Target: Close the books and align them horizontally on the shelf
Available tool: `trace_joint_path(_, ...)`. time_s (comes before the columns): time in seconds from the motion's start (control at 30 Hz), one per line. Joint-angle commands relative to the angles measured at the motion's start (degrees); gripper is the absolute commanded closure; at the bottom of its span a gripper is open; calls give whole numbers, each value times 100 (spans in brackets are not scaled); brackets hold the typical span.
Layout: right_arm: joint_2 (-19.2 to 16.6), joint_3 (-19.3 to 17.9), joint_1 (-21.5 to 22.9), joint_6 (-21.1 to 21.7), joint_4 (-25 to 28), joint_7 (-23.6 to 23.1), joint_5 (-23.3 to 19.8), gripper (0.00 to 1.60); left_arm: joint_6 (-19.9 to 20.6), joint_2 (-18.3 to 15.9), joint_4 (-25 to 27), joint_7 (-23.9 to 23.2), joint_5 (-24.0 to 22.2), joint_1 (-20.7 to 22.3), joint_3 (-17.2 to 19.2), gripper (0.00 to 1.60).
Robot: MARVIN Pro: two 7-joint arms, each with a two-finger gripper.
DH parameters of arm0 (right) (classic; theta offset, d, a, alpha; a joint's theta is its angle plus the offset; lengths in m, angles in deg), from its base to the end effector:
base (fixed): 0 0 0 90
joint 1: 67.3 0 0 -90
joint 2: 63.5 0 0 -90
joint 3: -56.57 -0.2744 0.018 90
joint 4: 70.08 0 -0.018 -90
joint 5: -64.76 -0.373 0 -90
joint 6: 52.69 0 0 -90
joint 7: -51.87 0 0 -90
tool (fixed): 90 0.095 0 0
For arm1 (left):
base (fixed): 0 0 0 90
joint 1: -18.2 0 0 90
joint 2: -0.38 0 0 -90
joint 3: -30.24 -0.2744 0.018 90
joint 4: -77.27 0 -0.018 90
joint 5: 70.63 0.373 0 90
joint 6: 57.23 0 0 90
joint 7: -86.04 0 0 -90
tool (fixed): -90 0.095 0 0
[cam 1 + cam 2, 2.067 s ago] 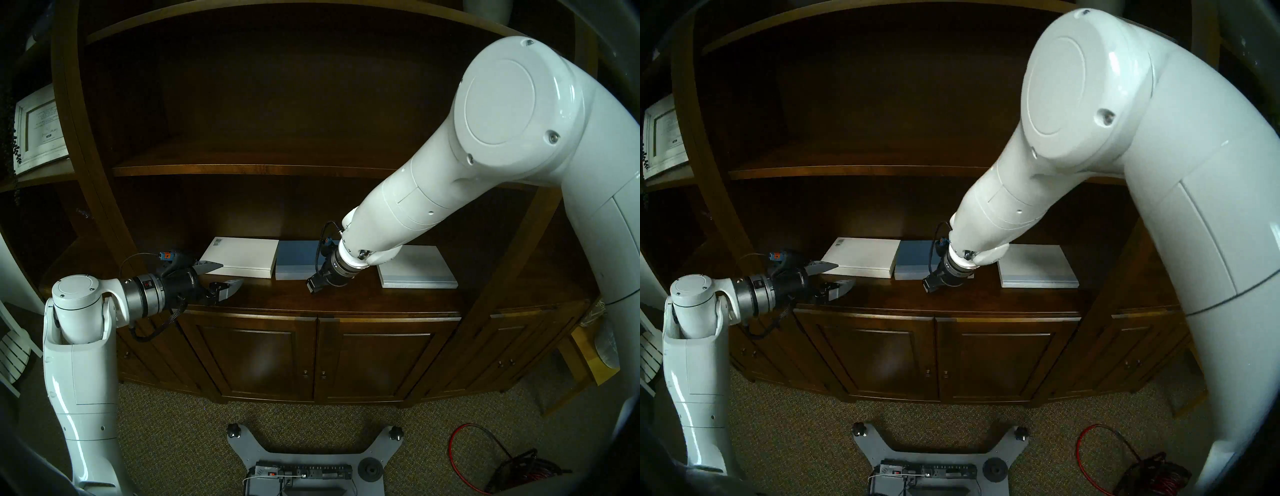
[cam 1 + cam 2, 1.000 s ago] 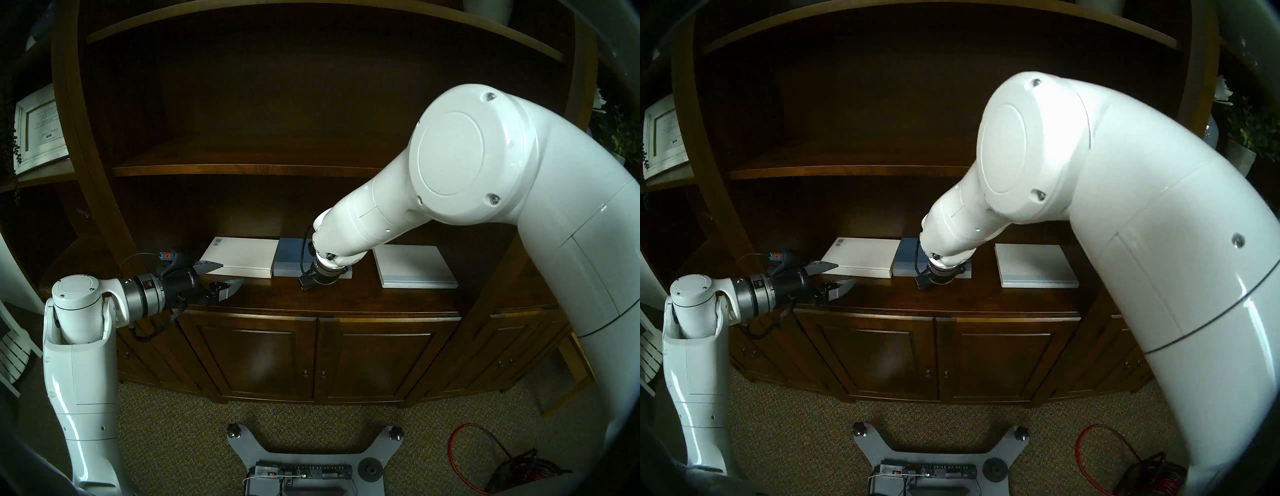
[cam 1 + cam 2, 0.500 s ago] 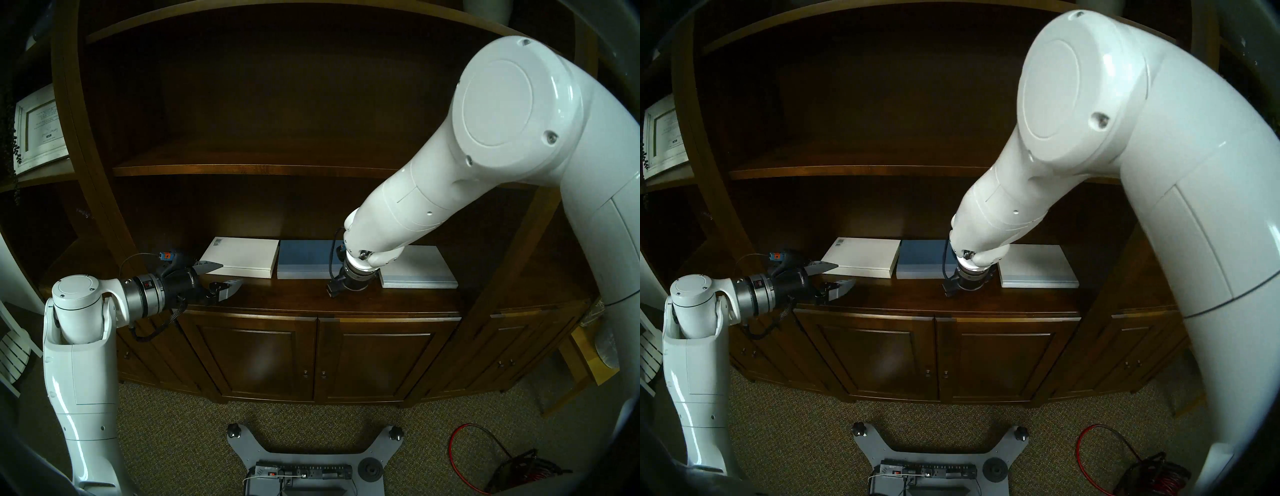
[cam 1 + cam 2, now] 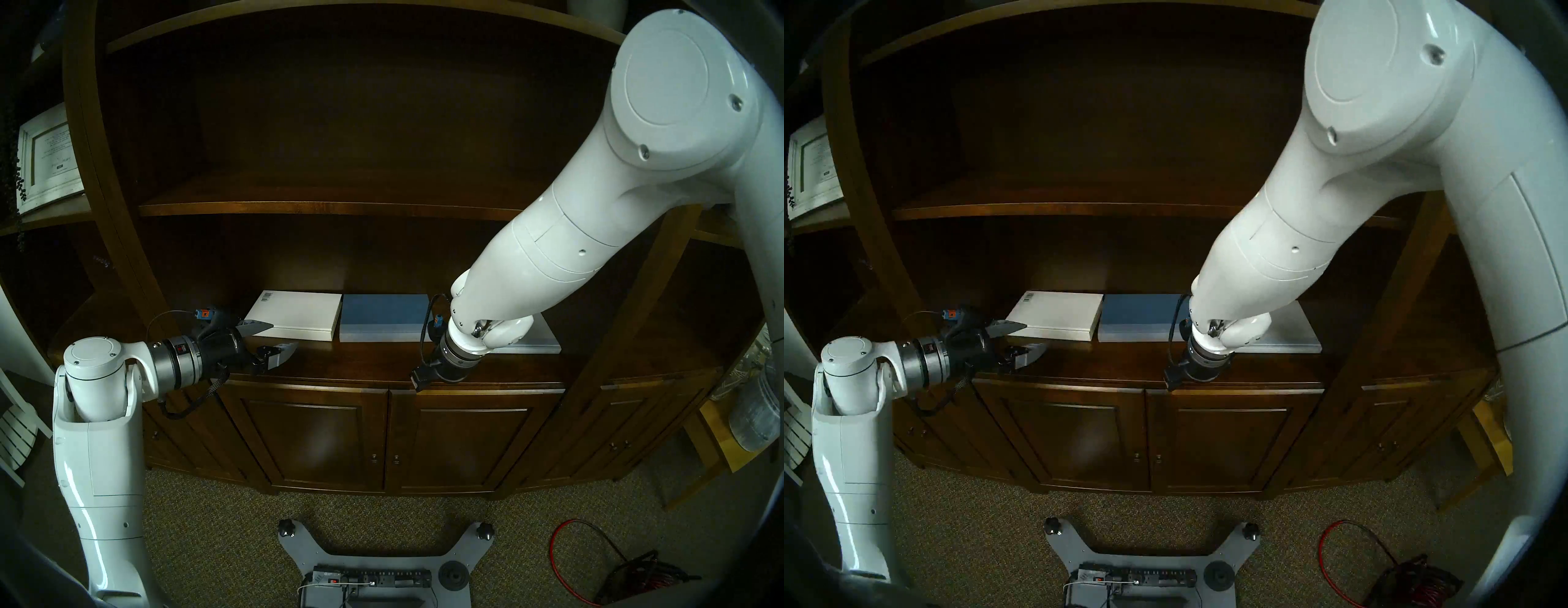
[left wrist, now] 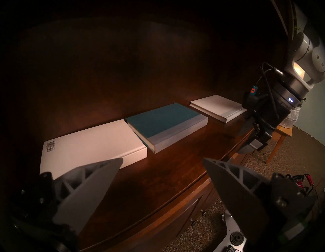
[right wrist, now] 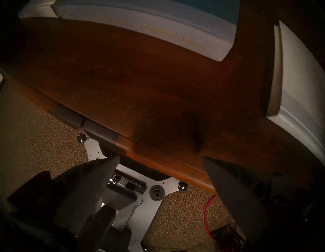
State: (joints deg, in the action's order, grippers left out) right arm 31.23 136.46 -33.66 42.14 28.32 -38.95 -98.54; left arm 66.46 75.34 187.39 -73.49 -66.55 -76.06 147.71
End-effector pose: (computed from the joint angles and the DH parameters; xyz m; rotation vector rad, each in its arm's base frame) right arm 0.4364 0.1012 -0.2799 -2.9525 -0.6551 -0.5525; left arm 0.3915 0.1531 -0.1714 2.1878 -0.7305 1.4750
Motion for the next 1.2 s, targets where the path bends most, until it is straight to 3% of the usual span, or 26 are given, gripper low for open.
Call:
trace_joint_path(0.0, -268, -210, 761, -482, 282, -78, 193, 0, -4, 4, 113, 7, -50, 140, 8, 0)
trace_joint_path(0.03, -340, -268, 621, -556, 181, -45, 262, 0, -3, 5, 114, 7, -51, 141, 8, 0)
trace_joint_path(0.27, -304, -288, 987, -746, 449, -87, 305, 0, 3, 11, 119, 10, -55, 146, 10, 0)
trace_joint_path(0.6, -230, -317, 834, -858, 268, -7, 318, 0, 10, 16, 124, 14, -57, 149, 12, 0)
trace_joint_path(0.73, -406, -144, 1225, -1276, 944, 144, 449, 0, 7, 14, 122, 13, -56, 148, 12, 0)
trace_joint_path(0.97, -778, 203, 1540, -1609, 1795, 128, 697, 0, -7, 0, 109, 6, -46, 133, 7, 0)
trace_joint_path(1.0, -800, 274, 1771, -1683, 2127, 101, 730, 0, -10, -2, 106, 5, -44, 130, 6, 0)
trace_joint_path(1.07, -830, 302, 1514, -1647, 1933, 101, 751, 0, -11, -4, 104, 5, -42, 126, 6, 0)
trace_joint_path(1.17, -905, 475, 1756, -1744, 2429, 63, 795, 0, -15, -9, 93, 2, -35, 113, 4, 0)
